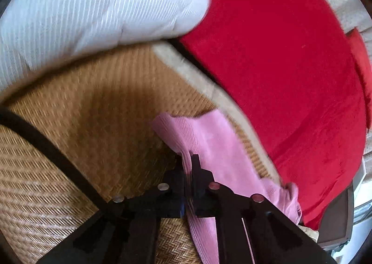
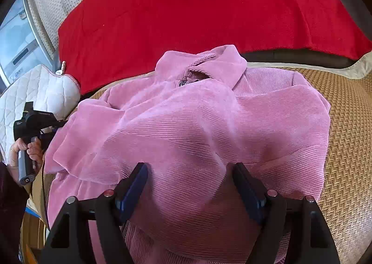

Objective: Fold large clothes

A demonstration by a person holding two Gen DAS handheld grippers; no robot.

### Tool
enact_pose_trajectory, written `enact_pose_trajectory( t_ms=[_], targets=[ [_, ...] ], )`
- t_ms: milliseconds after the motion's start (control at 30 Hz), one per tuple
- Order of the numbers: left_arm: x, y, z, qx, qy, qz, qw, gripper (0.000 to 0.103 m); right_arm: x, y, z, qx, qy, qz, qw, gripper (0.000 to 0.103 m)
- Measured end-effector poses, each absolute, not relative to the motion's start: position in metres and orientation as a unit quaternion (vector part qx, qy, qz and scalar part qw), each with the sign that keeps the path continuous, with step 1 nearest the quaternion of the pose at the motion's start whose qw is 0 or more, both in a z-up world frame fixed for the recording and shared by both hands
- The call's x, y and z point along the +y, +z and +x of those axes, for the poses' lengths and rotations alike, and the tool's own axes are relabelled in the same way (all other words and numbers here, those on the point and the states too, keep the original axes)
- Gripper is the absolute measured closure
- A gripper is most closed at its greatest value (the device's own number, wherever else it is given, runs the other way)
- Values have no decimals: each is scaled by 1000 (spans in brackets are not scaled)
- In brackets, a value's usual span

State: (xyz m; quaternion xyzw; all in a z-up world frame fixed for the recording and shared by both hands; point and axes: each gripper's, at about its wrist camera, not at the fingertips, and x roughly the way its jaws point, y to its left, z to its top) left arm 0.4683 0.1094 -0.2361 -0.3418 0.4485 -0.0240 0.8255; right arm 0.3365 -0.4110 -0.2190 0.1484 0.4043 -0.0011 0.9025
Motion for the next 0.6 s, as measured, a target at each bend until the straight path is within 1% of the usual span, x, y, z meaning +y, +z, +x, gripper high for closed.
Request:
enact_pose_trajectory(
  t_ms=[167, 300, 500, 600],
  targets=[
    [113, -182, 464, 406, -32, -312, 858, 100, -413, -217, 335, 403, 2, 155, 902, 25],
    [94, -125, 445, 373, -55, -249, 892, 100, -420, -214, 332, 397, 4, 178, 900, 25],
    [19, -24, 400, 298, -134, -135, 936, 100, -434, -207, 325, 380, -2, 211, 900, 25],
    [-24, 13, 370, 264, -183, -81, 944, 100, -443, -204, 320, 372, -8, 229, 899, 25]
  ],
)
